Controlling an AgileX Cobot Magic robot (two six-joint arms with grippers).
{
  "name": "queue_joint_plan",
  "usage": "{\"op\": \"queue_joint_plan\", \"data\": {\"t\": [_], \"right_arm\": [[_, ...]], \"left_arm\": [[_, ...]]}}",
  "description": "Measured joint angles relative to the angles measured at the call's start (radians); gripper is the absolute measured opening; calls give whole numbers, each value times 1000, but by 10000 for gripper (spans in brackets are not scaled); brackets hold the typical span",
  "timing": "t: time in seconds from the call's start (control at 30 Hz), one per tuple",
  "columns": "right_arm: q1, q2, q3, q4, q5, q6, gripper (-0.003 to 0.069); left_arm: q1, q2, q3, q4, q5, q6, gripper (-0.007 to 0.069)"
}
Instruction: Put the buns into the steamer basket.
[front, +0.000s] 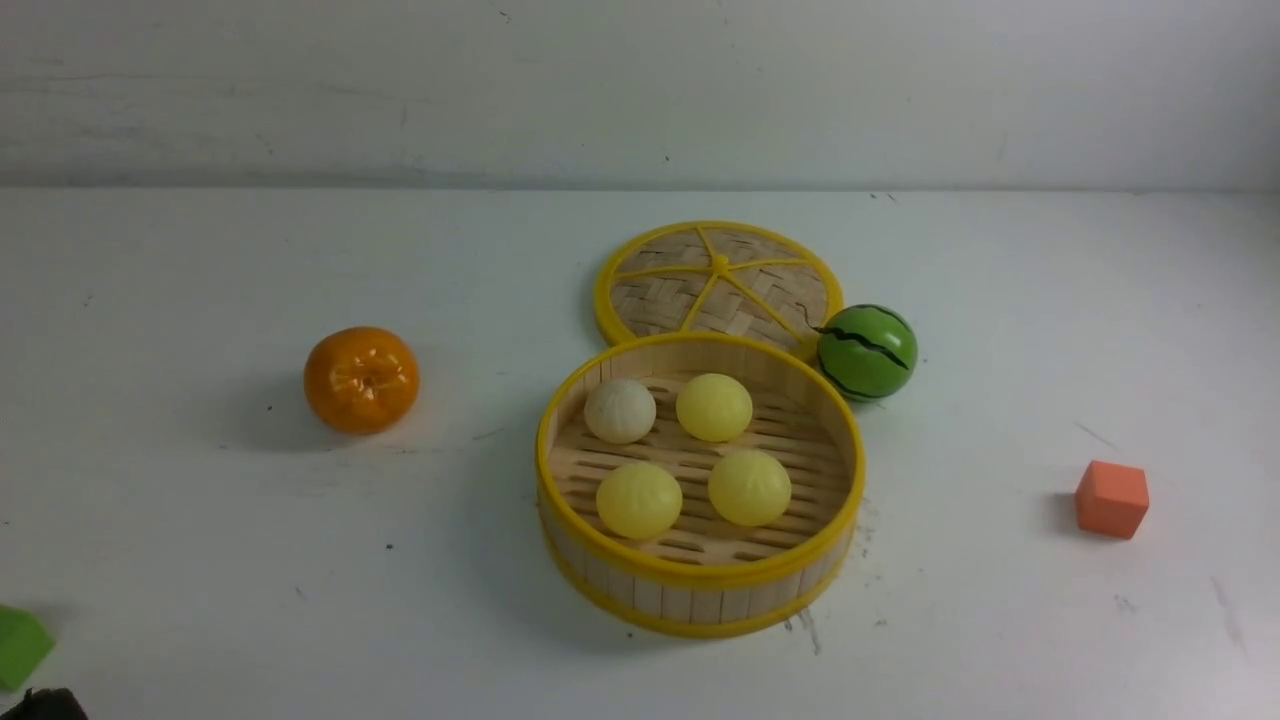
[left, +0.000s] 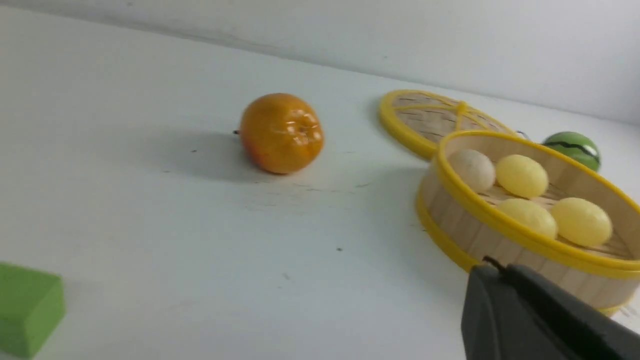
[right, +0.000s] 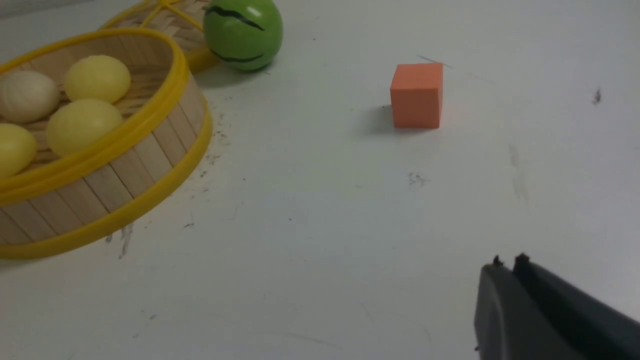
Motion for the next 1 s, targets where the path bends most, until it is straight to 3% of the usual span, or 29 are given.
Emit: {"op": "queue_joint_plan", "data": {"t": [0.27, 1.0], "right_arm": [[0, 0, 0, -1, 0, 0, 36], [0, 0, 0, -1, 0, 0, 57]], "left_arm": [[57, -8, 41, 11, 161, -51, -13], [58, -8, 41, 13, 166, -54, -13]]}}
